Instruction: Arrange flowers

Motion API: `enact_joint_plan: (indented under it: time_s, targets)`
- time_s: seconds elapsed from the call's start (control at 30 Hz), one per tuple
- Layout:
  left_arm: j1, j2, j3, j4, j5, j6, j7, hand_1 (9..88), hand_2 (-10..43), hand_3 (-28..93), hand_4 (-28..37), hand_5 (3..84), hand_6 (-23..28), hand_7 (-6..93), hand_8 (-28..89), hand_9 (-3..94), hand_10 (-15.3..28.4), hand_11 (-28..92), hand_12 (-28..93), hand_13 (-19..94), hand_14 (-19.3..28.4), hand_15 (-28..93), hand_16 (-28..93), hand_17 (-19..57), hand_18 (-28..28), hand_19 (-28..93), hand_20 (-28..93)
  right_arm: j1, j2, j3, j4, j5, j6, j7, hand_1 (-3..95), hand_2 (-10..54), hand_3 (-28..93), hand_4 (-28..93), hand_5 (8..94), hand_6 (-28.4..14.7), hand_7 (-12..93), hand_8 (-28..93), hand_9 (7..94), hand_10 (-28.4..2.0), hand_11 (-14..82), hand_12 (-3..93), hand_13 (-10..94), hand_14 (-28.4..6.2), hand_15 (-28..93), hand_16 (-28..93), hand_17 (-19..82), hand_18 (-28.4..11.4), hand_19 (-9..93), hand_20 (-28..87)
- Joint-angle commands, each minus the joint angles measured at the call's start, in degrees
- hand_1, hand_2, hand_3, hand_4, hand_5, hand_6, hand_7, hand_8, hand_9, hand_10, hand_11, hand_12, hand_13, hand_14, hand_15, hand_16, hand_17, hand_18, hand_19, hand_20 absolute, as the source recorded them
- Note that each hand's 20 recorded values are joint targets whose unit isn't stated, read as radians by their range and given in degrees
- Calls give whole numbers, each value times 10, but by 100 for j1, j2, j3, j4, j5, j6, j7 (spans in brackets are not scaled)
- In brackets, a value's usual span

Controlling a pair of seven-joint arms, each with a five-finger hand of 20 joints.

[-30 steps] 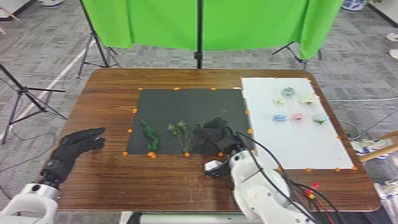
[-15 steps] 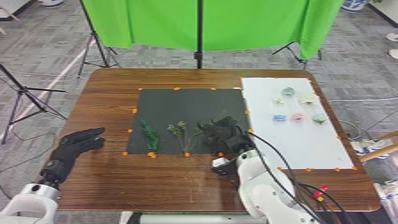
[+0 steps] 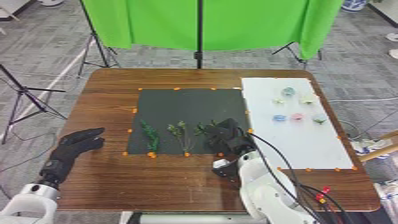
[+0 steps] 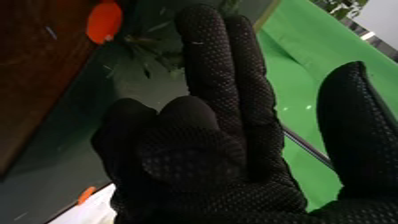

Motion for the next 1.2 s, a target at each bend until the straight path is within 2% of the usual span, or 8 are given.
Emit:
enact_joint_plan:
  time_s: [0.03, 0.27, 0.47, 0.77, 1.2]
  targets:
    - [74, -53, -24, -12, 29, -57, -59, 332, 14, 630, -155, 464, 53, 134, -56, 467, 146, 235, 136, 366, 192, 278, 15, 42, 163, 284, 291, -89, 32, -30, -183, 159, 507, -170, 236, 51, 644, -105, 752, -29, 222, -82, 836, -148, 133, 165, 937, -24, 648, 267, 618, -188, 932, 623]
    - [54, -38, 3, -2, 25, -61, -71, 332, 14, 630, -156, 464, 53, 134, -56, 467, 145, 236, 137, 366, 192, 278, 15, 42, 163, 285, 291, 345, 171, -223, 33, 220, 1429, -533, 234, 50, 645, -105, 757, -29, 225, -80, 842, -144, 150, 178, 937, -25, 649, 265, 620, -187, 932, 626]
    - [28, -34, 31, 6, 18, -93, -88, 333, 15, 629, -156, 464, 53, 133, -56, 467, 145, 236, 136, 366, 191, 278, 15, 42, 163, 284, 291, 437, 282, -136, 209, 281, 626, -266, 226, 54, 648, -111, 681, -28, 183, -85, 745, -141, 102, 154, 937, -32, 607, 295, 589, -189, 932, 604]
    - [56, -38, 19, 4, 12, -96, -97, 332, 16, 629, -156, 464, 53, 134, -56, 468, 146, 236, 136, 367, 191, 278, 15, 42, 162, 284, 291, 423, 259, -187, 381, 199, 426, -163, 227, 61, 641, -112, 656, -32, 162, -79, 714, -142, 96, 143, 937, -35, 595, 311, 585, -194, 932, 595]
    - [11, -36, 36, 20, 15, -98, -83, 331, 16, 631, -156, 464, 53, 134, -56, 468, 145, 236, 136, 366, 191, 277, 15, 42, 163, 285, 291, 347, 302, -95, 300, 143, 454, -56, 224, 63, 641, -111, 655, -30, 162, -76, 715, -140, 98, 142, 937, -35, 596, 310, 584, -196, 932, 592]
